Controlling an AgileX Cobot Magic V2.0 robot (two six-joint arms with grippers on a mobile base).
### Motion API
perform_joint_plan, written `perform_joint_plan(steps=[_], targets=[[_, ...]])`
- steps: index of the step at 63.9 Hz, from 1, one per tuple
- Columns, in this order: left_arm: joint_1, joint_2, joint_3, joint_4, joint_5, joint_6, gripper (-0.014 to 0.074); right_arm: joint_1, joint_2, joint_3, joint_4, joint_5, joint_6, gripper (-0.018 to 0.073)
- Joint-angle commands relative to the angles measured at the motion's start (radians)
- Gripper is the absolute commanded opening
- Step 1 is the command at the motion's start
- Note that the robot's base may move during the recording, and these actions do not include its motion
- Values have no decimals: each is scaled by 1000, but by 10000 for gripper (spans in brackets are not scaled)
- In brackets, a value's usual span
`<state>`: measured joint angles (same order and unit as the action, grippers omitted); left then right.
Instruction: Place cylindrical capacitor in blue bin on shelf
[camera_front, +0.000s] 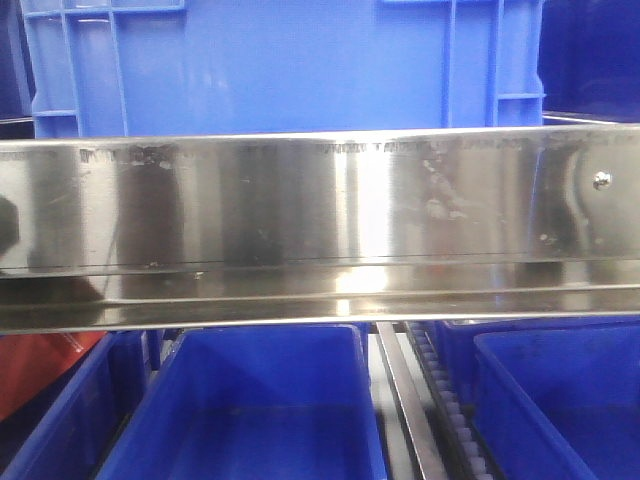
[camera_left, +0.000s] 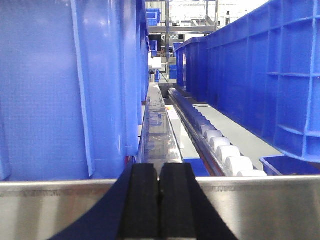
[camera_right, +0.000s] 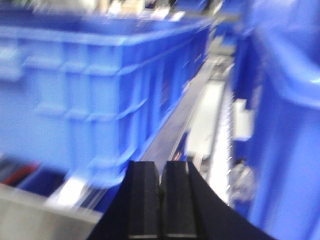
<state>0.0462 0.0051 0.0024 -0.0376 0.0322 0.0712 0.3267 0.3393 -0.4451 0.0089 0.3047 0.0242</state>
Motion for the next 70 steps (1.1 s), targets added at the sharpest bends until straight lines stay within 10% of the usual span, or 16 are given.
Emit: perform_joint_plan(steps=[1, 23, 70], targets=[[2, -5, -2, -6, -20, 1, -111, -89, -33, 65, 58, -119, -35, -153], [2, -5, -2, -6, -20, 1, -111, -317, -260, 357, 85, -200, -35, -153], [2, -5, -2, -6, -20, 1, -111, -331, -339, 445, 47, -230, -35, -153]])
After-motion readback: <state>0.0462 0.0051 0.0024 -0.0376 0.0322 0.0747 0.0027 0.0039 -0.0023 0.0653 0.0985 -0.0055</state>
